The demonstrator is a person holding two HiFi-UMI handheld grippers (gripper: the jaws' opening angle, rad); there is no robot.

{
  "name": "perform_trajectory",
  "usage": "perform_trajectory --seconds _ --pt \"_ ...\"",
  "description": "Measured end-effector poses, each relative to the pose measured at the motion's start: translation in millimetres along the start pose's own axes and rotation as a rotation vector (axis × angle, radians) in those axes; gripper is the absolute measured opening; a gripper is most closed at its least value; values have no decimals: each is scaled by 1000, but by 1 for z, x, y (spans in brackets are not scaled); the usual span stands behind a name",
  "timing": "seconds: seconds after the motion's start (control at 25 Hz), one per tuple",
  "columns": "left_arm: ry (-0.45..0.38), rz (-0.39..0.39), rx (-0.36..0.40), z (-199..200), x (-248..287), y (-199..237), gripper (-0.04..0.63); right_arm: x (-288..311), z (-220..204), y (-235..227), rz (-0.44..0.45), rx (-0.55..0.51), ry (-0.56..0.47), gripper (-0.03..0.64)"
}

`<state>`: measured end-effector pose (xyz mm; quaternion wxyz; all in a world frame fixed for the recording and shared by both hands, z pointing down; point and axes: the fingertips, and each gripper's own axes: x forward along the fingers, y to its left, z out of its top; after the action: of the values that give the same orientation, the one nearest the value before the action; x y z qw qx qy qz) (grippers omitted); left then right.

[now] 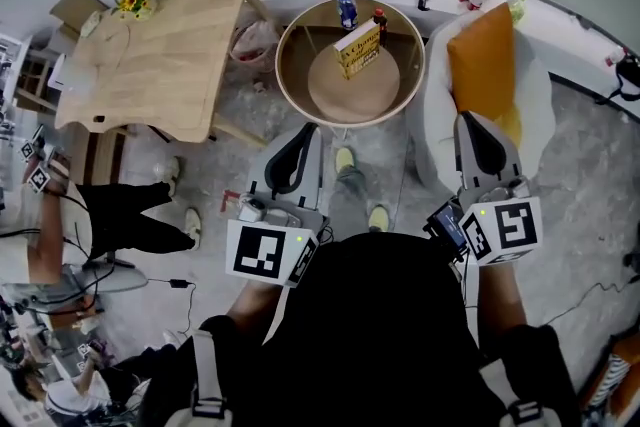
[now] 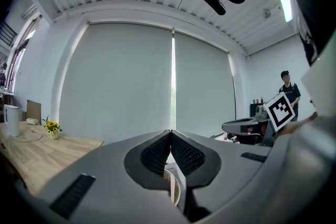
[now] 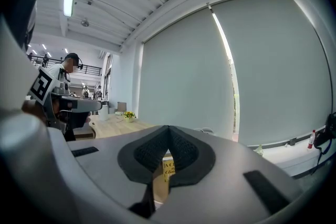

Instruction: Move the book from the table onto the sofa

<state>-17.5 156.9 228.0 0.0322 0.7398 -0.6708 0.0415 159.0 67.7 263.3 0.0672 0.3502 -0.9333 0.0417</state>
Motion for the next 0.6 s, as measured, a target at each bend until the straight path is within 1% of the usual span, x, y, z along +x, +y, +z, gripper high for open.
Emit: perform_trajectory --seconds 0.24,0.6 --pt "6 -6 -8 -1 23 12 13 21 -1 -12 -12 1 12 12" --pt "34 -35 -31 -4 68 33 14 62 -4 -28 -23 18 49 12"
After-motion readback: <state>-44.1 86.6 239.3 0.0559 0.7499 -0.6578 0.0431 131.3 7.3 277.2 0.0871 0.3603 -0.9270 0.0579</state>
